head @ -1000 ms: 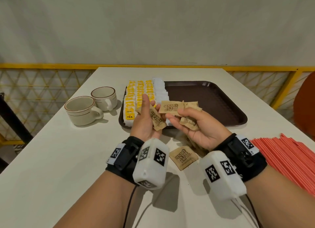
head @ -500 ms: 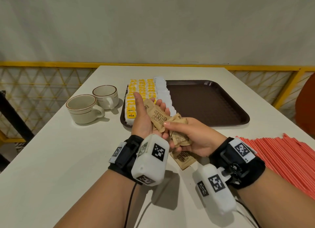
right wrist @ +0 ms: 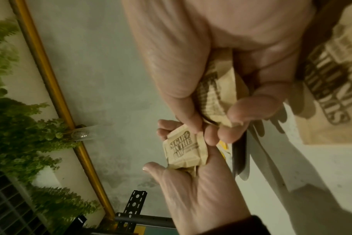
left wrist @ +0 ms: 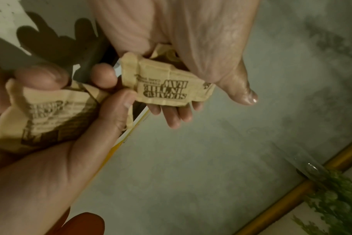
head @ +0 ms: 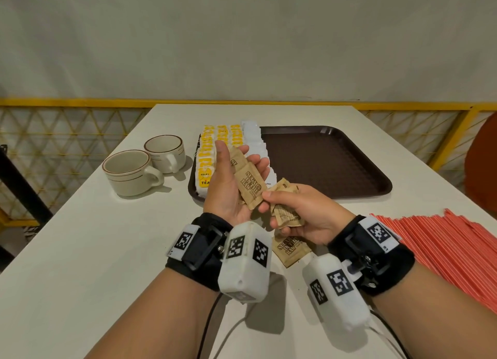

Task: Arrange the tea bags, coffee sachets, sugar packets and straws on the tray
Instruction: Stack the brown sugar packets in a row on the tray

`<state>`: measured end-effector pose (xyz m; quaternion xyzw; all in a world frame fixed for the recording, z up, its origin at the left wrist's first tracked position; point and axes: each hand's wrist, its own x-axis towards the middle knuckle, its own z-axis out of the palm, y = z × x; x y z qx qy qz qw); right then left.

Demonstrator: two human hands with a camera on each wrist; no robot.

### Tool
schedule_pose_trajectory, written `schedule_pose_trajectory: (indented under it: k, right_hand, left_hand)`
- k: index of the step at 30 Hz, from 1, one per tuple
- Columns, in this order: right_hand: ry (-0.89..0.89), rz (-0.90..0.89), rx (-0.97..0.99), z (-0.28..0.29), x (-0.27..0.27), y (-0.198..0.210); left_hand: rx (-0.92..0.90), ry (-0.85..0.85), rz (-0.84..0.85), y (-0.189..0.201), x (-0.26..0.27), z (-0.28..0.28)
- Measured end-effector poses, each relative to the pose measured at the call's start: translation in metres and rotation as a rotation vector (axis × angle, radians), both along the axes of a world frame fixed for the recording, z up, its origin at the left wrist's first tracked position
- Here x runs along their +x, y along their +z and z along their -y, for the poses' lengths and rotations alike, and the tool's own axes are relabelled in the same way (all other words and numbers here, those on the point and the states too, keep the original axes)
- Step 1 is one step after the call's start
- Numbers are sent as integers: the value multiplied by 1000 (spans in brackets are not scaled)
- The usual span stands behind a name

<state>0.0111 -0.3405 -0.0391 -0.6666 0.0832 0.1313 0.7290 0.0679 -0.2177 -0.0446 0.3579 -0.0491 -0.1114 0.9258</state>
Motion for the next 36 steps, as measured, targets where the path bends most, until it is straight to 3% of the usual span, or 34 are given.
schedule_pose_trajectory:
  k: [5,11,16,28,36]
  right_hand:
    - [54,-19,10,-2,0,-1]
    - [-75,-35,117,0,3,-1]
    - [-111,-40,143,0,3,0]
    - [-147,-24,200,1,3,1]
    - [-112,-6,243,1,4,1]
  left_hand:
    - [24,-39,-12,0,-2,0]
    - [140,-156,-7,0,-9,4]
    - [232,-147,89,-2,-14,6]
    - [174,-125,130,-3,-17,8]
    - [95,-28,-89,-3,-1,-1]
